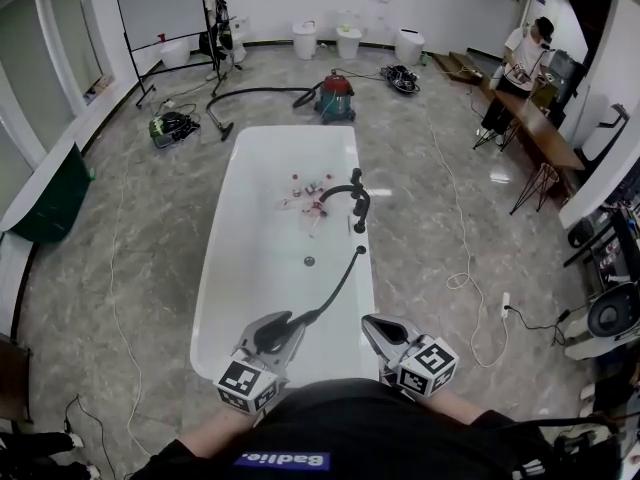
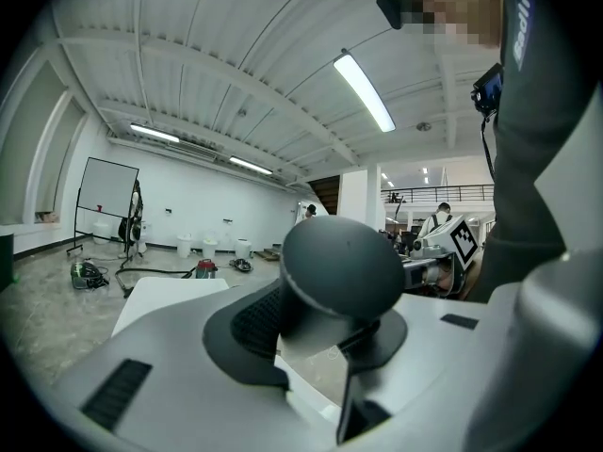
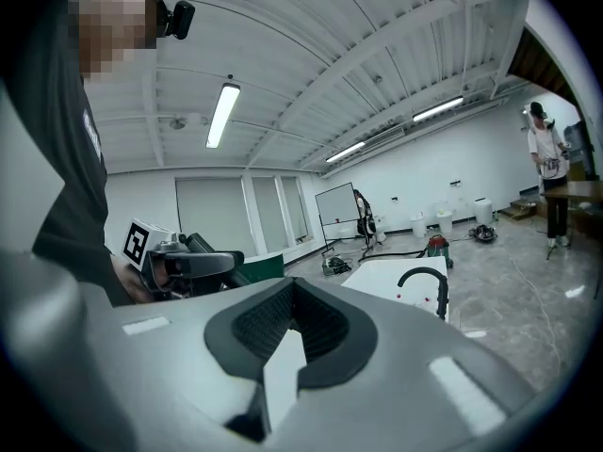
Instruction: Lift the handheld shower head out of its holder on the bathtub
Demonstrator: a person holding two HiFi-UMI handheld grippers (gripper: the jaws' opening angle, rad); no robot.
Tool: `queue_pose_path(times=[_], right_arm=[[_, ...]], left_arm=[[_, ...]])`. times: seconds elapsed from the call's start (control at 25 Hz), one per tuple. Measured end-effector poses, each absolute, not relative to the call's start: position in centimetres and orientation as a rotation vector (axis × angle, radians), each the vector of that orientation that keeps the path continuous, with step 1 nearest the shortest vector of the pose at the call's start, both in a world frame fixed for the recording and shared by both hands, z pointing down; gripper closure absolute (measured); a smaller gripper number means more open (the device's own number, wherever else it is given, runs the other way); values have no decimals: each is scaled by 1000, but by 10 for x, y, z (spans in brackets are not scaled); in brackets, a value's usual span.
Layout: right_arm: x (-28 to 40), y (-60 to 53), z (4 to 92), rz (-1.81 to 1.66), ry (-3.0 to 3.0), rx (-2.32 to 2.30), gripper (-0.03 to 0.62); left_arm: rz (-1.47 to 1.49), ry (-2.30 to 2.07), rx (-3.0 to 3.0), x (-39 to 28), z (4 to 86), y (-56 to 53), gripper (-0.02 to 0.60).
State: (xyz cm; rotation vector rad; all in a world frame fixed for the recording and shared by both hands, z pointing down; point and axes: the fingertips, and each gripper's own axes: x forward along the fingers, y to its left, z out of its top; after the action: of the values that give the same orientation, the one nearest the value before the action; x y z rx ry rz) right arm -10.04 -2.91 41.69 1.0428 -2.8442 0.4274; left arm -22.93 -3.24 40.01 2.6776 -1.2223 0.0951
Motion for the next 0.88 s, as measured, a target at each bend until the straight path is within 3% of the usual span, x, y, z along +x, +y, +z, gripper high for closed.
queue_pose_path(times=[0.88], right_arm=[[-105,-38,416,428,-2846,1072,592]], left_arm=[[39,-1174,2737,-220,368,-28,466]])
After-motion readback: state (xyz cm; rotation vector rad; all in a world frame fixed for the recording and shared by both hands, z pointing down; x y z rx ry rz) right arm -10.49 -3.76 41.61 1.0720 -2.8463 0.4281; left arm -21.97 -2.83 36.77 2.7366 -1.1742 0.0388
